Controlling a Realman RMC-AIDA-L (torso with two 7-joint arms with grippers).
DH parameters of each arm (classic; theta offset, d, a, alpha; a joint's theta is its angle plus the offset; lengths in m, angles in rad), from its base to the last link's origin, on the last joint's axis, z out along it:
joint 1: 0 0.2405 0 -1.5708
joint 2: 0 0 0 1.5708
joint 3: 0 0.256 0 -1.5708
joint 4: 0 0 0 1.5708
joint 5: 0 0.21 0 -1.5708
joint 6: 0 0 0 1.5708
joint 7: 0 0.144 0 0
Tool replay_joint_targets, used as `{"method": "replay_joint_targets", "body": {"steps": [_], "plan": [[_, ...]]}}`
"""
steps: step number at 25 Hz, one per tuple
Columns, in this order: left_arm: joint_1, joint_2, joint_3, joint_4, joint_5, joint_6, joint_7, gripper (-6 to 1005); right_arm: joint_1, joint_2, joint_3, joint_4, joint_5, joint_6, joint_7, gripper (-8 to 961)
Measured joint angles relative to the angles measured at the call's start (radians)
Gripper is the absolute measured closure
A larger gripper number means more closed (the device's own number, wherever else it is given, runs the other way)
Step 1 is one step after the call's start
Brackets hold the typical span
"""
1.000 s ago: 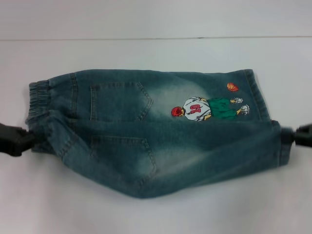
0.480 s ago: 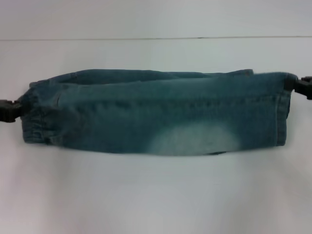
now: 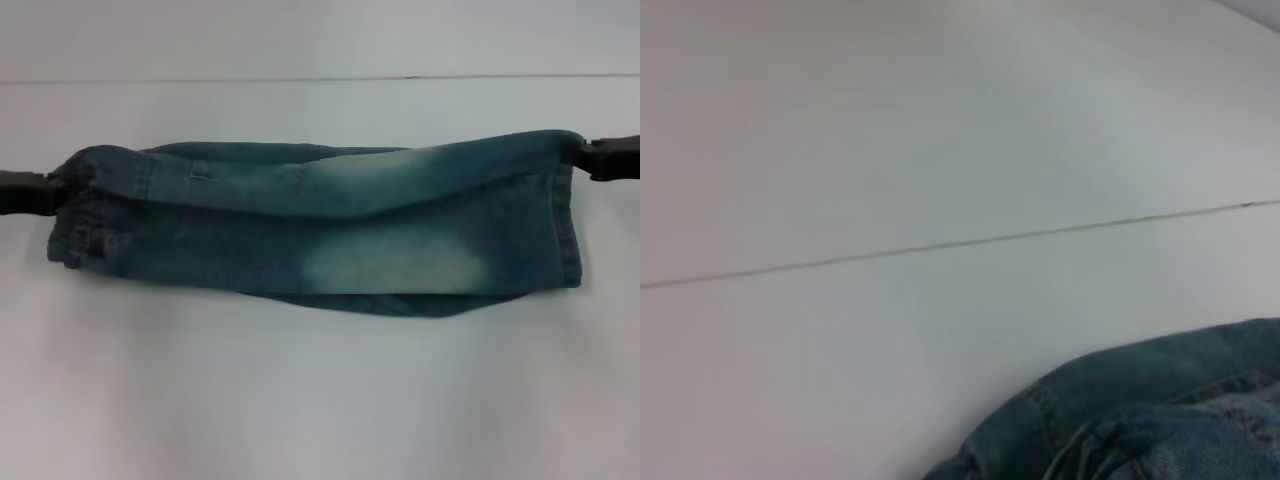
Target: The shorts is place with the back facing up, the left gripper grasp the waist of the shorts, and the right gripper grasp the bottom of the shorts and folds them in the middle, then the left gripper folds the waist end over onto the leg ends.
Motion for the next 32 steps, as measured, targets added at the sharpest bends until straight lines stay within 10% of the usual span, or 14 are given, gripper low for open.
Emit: {"method": "replay_joint_targets", "body": {"steps": [25,32], "plan": [[-0.045,-0.004,0.126,-0.129,-0.034,-0.347,-0.005,744,0.069,-0.003,-0.111,0.107,-0.007,0.268,0.014,922],[-0.027,0.002,0.141,-0.127,-0.063,-0.392,0.001,682,0.049,-0.005,-0.100,0.095,-0.003,0.269,0.022,672]]}}
